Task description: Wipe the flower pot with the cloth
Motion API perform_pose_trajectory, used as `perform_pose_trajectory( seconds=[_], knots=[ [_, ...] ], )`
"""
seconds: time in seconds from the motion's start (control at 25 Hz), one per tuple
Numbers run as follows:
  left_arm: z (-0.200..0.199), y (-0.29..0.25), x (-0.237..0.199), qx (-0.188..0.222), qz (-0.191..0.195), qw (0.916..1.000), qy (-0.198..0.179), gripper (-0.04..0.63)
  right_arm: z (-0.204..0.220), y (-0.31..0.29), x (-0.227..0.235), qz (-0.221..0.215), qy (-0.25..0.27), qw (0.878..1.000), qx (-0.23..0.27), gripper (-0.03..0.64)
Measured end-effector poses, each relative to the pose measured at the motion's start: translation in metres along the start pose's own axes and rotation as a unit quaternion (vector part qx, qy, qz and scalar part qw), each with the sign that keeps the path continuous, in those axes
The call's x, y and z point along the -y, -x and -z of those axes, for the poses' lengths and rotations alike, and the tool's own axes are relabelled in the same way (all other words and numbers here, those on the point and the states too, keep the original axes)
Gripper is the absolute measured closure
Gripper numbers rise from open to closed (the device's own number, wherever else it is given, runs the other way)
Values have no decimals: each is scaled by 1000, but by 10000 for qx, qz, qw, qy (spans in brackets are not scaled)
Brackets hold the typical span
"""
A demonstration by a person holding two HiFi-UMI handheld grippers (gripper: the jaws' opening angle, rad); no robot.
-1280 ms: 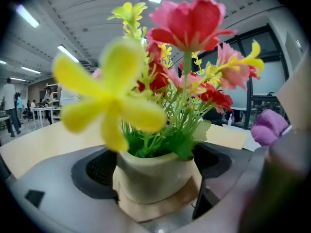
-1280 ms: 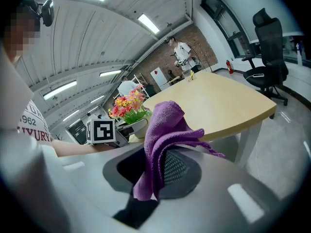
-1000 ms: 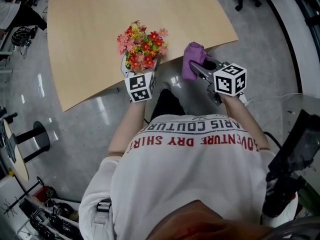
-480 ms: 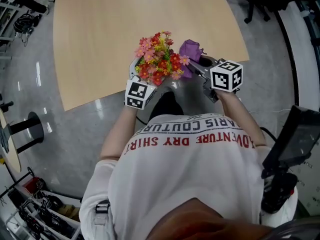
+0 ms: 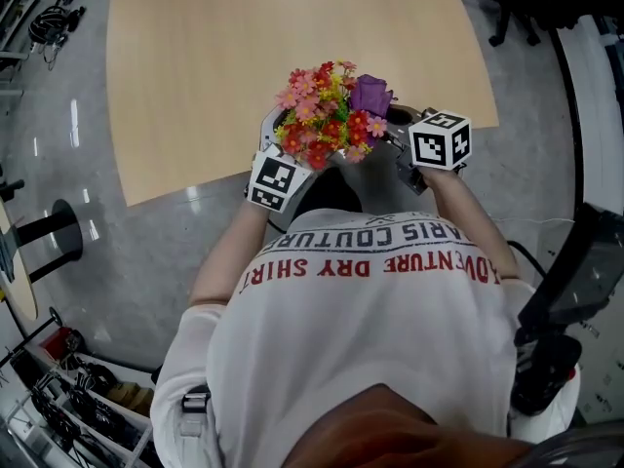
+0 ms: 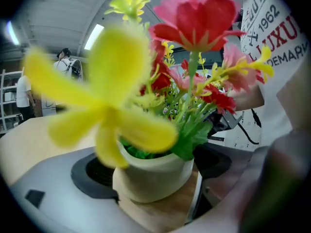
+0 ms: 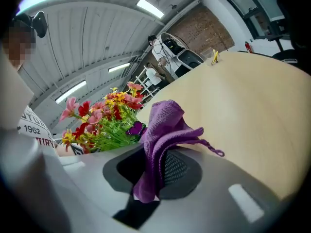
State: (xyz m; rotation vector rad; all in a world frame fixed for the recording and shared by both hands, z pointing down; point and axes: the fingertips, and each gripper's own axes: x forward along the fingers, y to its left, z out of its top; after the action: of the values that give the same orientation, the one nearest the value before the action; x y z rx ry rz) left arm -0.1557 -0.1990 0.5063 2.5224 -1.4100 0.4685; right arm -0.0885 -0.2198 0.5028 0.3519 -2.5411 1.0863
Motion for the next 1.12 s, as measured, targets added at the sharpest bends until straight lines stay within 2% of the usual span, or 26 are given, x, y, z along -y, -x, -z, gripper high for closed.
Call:
perform_pose_trajectory(
  seconds=[0.12,0.32,0.48,0.64,0.76,0.84,0.96,1.12],
  knots=[
    [-1,3,0,-28,56,10000,-23,91,4,-5,8,148,-149,9995,-223,571],
    [-1,3,-1,-63,164,9998,-87,91,16,-16,29,782,-147,9929,-883,571],
    [2,2,2,-31,262,9996,-132,91,23,-18,33,912,-119,9892,-1140,571],
    [-2,2,1,42,341,9993,-157,91,19,-15,33,893,-132,9911,-975,571],
    [6,2,-3,-116,256,9996,46,91,9,-7,34,884,-285,9952,-314,569],
    [7,6,-7,-110,38,9996,242,89,6,5,32,936,-210,9953,103,569],
    [4,16,-5,-9,-505,9970,582,89,14,29,30,999,-159,9942,365,569],
    [6,23,9,56,-1501,9842,938,87,42,68,26,1072,-505,9908,661,569]
  ],
)
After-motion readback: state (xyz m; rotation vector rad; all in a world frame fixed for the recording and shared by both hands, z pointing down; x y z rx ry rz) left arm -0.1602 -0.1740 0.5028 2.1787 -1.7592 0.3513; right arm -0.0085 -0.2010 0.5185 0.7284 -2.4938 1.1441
